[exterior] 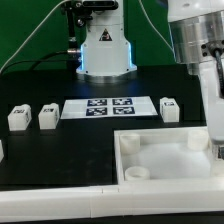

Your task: Assemble one leg

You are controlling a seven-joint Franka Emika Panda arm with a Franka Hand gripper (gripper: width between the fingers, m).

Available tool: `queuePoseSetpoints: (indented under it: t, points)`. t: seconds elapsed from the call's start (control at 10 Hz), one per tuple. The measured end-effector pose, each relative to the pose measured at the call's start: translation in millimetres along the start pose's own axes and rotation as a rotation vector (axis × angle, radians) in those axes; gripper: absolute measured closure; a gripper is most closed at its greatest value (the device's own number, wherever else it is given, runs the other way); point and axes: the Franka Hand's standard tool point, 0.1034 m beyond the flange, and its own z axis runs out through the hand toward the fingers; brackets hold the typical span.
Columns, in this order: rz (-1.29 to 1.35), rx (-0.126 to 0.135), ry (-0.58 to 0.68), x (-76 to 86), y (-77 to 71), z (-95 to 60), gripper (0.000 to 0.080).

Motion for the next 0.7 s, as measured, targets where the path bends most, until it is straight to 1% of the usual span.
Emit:
queuePoseSetpoints:
  t: [0.1, 0.2, 0.3, 0.4, 0.5, 0.7]
  points:
    - [-0.001, 0.000, 0.000, 0.0, 0.1, 0.1, 0.0262]
    - [-0.012, 0.000, -0.001, -0.8, 1.0, -0.2, 0.0262]
    - [-0.049, 0.000, -0.004, -2.5, 5.4, -2.5, 0.0175]
    - [-0.068, 0.012, -0.012, -2.4, 8.6, -8.9, 0.0155]
    - [-0.084, 0.015, -0.017, -3.4, 10.1, -15.4, 0.0155]
    - [-0.102, 0.031, -0.031, -8.2, 9.0, -31.3, 0.0151]
